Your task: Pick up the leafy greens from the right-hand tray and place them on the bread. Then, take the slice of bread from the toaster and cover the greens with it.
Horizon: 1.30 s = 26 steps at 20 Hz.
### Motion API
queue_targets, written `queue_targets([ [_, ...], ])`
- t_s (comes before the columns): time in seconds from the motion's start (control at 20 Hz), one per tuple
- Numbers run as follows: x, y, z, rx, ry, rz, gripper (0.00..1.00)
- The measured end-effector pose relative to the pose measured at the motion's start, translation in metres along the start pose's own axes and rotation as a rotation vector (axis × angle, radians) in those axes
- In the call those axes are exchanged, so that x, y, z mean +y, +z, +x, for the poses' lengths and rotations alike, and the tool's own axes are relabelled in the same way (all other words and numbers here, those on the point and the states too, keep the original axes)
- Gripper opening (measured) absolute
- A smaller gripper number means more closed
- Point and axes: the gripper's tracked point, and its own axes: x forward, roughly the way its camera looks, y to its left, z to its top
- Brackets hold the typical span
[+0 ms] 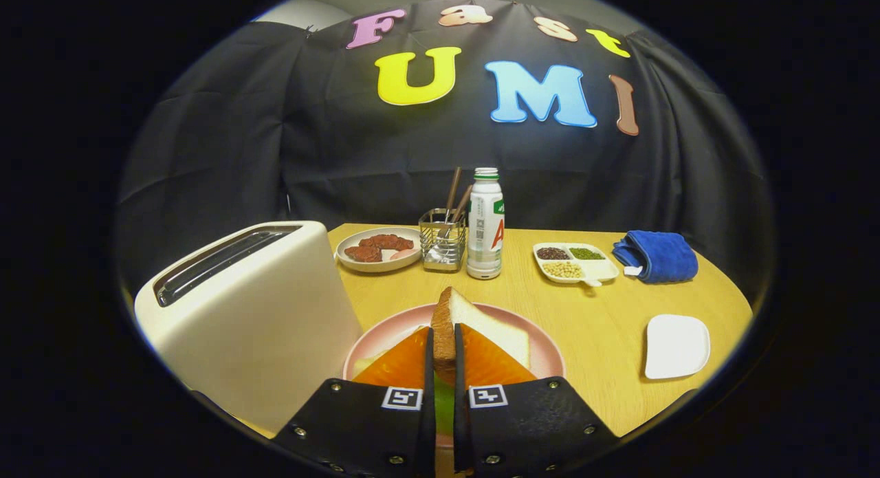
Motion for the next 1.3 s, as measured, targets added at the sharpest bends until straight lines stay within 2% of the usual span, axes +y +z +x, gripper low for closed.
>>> queue_targets([
  [0.45,0.019,-0.03,0.014,0.057,0.021,-0.048,0.11],
  [0.7,0.02,-0.03,0.014,0.037,0.012,-0.061,0.11],
  [0.75,0.023,-0.029,0.011,0.032,0.033,-0.058,0.14],
  [0.85,0.028,-0.034,0.014,0.043,0.056,-0.045,0.28],
  [0.95,0.032,-0.033,0.015,0.043,0.078,-0.022,0.31],
  [1.05,0.033,-0.031,0.013,0.043,0.09,-0.008,0.45],
  [1.15,0.038,-0.031,0.013,0.042,0.119,-0.002,0.47],
  [1.2,0.044,-0.031,0.012,0.041,0.146,0.003,0.57],
  [1.3,0.043,-0.03,0.011,0.034,0.142,-0.002,0.78],
])
